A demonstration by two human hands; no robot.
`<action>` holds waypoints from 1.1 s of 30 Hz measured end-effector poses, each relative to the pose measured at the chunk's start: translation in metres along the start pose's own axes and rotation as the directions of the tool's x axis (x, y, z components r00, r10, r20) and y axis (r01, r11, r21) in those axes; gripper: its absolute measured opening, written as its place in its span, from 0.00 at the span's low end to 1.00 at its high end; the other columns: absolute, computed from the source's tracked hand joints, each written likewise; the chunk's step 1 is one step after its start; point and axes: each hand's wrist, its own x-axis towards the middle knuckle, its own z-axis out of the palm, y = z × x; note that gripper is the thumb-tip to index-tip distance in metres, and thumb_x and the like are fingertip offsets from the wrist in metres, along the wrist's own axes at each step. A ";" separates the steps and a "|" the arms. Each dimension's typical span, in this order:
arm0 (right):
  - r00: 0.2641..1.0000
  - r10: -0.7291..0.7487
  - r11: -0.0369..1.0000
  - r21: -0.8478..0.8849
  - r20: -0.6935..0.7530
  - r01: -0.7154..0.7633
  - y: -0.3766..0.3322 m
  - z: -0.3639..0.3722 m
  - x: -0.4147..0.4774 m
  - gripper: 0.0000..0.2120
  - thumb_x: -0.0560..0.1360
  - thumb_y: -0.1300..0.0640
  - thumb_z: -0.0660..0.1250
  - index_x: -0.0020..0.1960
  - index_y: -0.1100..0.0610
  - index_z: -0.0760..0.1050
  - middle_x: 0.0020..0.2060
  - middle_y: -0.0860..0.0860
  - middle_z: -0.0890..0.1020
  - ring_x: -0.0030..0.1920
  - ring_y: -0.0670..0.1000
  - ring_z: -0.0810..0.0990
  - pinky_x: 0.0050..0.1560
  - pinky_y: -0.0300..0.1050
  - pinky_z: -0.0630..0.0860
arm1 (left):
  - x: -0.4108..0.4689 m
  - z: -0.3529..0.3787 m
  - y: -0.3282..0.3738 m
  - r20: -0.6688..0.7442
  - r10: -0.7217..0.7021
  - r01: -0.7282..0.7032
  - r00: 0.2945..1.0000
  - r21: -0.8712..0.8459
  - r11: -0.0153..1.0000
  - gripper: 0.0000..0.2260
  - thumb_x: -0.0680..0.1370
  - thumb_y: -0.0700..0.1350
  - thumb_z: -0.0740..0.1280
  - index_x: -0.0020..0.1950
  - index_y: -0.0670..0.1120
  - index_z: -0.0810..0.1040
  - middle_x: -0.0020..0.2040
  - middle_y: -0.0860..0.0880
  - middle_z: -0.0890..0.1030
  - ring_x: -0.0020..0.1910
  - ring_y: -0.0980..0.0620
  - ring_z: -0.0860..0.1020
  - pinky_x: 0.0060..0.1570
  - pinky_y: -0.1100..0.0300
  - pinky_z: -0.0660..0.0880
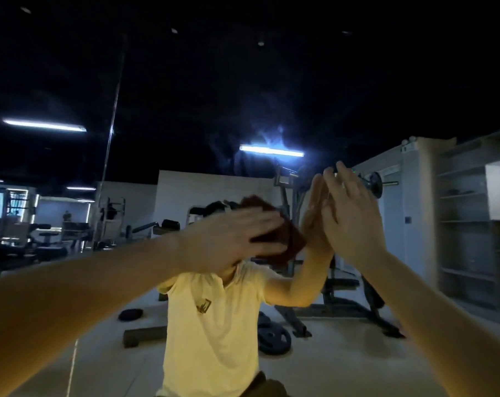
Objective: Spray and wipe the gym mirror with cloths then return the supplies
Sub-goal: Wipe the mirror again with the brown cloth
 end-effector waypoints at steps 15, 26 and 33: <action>0.993 -0.080 0.997 -0.007 -0.084 0.079 0.027 0.017 0.015 0.32 0.79 0.48 0.46 0.82 0.56 0.61 0.82 0.54 0.60 0.82 0.55 0.55 0.80 0.62 0.55 | 0.082 0.014 0.000 -0.113 -0.326 0.324 0.939 -0.031 0.945 0.33 0.78 0.43 0.66 0.82 0.45 0.63 0.83 0.40 0.61 0.82 0.40 0.58 0.81 0.43 0.51; 0.979 -0.148 0.989 -0.045 -0.138 0.143 0.046 0.037 0.017 0.30 0.84 0.43 0.41 0.84 0.54 0.49 0.83 0.52 0.53 0.83 0.52 0.49 0.81 0.60 0.49 | 0.130 -0.046 -0.137 -0.221 -0.806 0.828 0.549 0.008 0.561 0.29 0.86 0.48 0.56 0.84 0.40 0.53 0.84 0.37 0.55 0.83 0.39 0.54 0.82 0.46 0.52; 0.959 -0.026 0.992 0.111 -0.281 0.060 0.073 0.008 0.033 0.27 0.80 0.49 0.51 0.75 0.58 0.69 0.76 0.56 0.70 0.75 0.56 0.68 0.77 0.60 0.62 | 0.171 -0.007 -0.038 -0.088 -0.444 0.447 0.891 0.007 0.895 0.32 0.85 0.49 0.60 0.85 0.46 0.49 0.85 0.43 0.50 0.84 0.45 0.48 0.81 0.50 0.40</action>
